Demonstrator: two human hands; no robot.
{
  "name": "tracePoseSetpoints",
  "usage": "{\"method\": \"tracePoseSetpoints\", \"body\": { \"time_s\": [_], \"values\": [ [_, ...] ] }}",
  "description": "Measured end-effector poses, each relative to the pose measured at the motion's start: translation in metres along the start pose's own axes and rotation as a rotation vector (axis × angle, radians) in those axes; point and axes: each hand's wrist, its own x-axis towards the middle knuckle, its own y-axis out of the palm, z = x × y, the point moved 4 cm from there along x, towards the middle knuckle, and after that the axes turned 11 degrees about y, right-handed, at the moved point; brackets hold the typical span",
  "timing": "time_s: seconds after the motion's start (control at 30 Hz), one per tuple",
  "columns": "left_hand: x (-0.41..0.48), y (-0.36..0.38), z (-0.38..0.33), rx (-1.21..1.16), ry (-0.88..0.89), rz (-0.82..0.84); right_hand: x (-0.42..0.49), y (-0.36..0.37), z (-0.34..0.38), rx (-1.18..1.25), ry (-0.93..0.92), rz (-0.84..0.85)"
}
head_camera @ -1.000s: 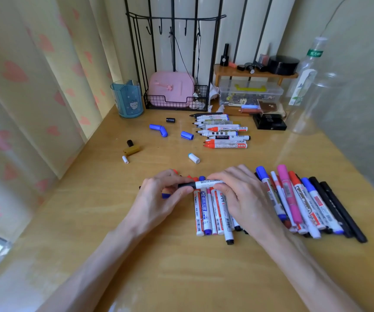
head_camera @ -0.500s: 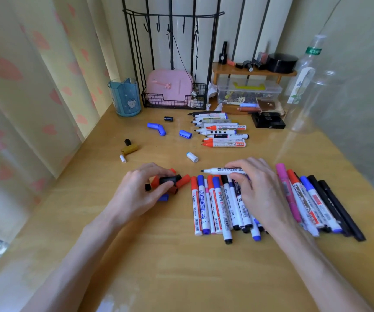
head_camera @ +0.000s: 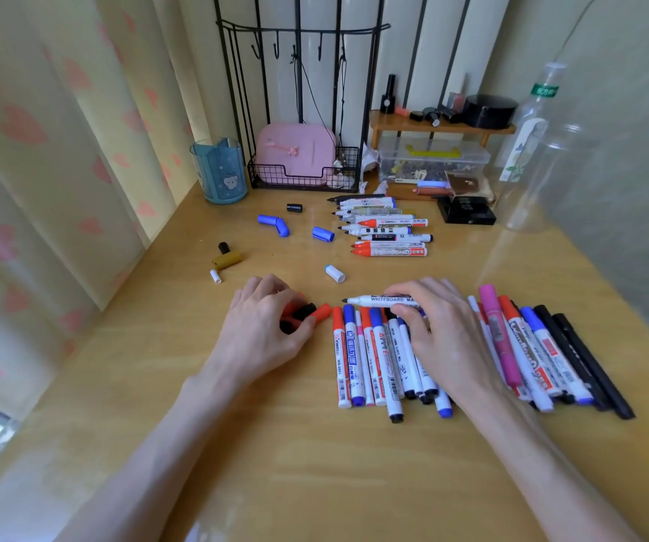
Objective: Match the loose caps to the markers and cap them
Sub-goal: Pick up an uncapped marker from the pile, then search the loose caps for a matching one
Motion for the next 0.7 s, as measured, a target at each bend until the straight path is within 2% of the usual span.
{"method": "tracePoseSetpoints", "body": {
  "time_s": [0.27, 0.47, 0.7],
  "values": [
    [-0.001, 0.005, -0.006, -0.049, -0.091, -0.063, 0.000, 0.001, -0.001, -0.007, -0.015, -0.007],
    [-0.004, -0.008, -0.012, -0.195, -0.030, -0.165, 0.001, 0.001, -0.001, 0.016, -0.025, -0.011],
    [-0.006, -0.015, -0.028, -0.438, 0.051, -0.138, 0.000, 0.000, 0.007, 0.031, -0.093, -0.038]
  ]
}}
